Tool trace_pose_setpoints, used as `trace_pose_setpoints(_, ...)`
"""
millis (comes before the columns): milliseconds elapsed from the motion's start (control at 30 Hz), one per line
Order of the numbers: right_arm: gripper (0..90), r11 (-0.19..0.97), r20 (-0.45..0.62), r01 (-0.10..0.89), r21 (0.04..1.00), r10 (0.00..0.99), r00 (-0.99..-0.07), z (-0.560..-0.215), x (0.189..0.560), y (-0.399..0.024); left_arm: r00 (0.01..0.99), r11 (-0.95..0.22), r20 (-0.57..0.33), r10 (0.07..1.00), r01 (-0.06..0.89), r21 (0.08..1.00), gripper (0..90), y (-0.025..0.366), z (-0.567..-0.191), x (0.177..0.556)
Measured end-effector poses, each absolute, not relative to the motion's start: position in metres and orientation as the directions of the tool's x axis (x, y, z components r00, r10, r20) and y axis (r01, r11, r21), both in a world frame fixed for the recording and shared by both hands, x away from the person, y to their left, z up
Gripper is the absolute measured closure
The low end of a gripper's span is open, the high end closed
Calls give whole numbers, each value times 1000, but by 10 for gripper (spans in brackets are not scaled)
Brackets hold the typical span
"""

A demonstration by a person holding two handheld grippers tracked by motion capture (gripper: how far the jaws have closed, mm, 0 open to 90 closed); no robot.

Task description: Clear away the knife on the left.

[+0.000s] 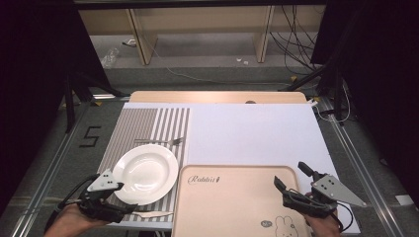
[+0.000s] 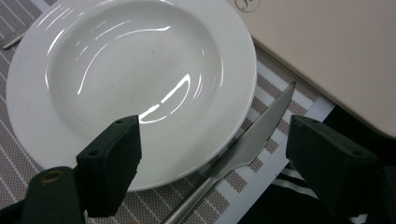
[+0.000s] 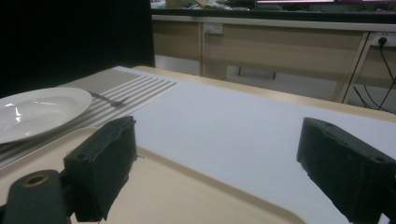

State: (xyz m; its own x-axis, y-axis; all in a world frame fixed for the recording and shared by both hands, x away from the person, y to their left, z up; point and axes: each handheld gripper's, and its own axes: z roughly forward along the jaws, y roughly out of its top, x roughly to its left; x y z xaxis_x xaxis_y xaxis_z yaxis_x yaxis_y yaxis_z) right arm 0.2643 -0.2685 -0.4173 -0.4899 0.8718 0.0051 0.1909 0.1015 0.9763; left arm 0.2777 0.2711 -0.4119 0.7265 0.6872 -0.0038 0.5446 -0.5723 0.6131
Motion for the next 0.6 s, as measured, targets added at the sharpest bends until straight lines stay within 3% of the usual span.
trace_pose_setpoints(600, 126, 104, 6, 199, 974, 875, -484, -417, 265, -269, 714, -606, -20, 700, 608, 512, 187, 289, -430, 270)
